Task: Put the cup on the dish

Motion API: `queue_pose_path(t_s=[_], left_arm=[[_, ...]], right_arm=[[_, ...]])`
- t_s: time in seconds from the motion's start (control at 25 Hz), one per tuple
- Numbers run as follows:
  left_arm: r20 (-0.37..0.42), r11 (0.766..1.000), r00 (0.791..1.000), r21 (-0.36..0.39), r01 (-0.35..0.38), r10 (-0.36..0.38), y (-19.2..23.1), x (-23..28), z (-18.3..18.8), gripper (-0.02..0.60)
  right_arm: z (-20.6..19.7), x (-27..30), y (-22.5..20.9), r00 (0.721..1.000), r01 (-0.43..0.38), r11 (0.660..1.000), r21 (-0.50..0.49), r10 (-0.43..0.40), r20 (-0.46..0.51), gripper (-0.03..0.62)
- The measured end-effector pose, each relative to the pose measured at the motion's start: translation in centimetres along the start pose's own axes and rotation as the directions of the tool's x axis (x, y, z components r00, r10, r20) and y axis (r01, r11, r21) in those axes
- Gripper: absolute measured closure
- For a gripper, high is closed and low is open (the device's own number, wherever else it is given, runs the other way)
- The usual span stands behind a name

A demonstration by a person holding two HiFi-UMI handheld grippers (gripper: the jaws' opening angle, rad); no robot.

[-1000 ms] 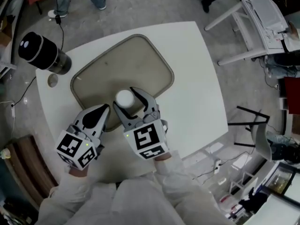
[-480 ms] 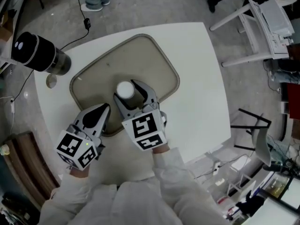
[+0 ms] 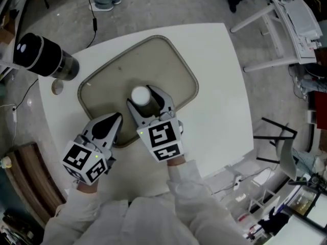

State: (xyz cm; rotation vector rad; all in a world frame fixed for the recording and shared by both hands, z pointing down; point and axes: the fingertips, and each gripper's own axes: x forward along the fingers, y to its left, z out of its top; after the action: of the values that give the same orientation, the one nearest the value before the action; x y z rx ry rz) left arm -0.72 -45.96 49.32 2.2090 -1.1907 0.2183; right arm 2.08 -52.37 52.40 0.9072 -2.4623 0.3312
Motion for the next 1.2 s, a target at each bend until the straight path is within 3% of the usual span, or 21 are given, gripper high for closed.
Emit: queue_pose_path(t_s=[0.28, 0.64, 1.2], left_arm=[[-0.004, 1.000, 1.000, -0.001, -0.005, 0.005, 0.0, -0.8, -0.4, 0.574], [-0.030, 0.999, 0.999, 0.025, 0.020, -0.019, -1.1, -2.4, -0.7, 0.574], [-0.017, 0.992, 0.997, 0.102, 0.076, -0.075, -4.4, -7.4, -0.6, 0.574]], right_arm=[[0.0, -0.1, 0.0, 0.999, 0.029, 1.000, 0.004, -0.029, 0.013, 0.333], [0.8, -1.3, 0.4, 0.993, 0.056, 0.993, 0.100, -0.066, 0.097, 0.318], [1.7, -8.4, 2.6, 0.960, 0.203, 0.970, 0.133, -0.224, 0.168, 0.315]])
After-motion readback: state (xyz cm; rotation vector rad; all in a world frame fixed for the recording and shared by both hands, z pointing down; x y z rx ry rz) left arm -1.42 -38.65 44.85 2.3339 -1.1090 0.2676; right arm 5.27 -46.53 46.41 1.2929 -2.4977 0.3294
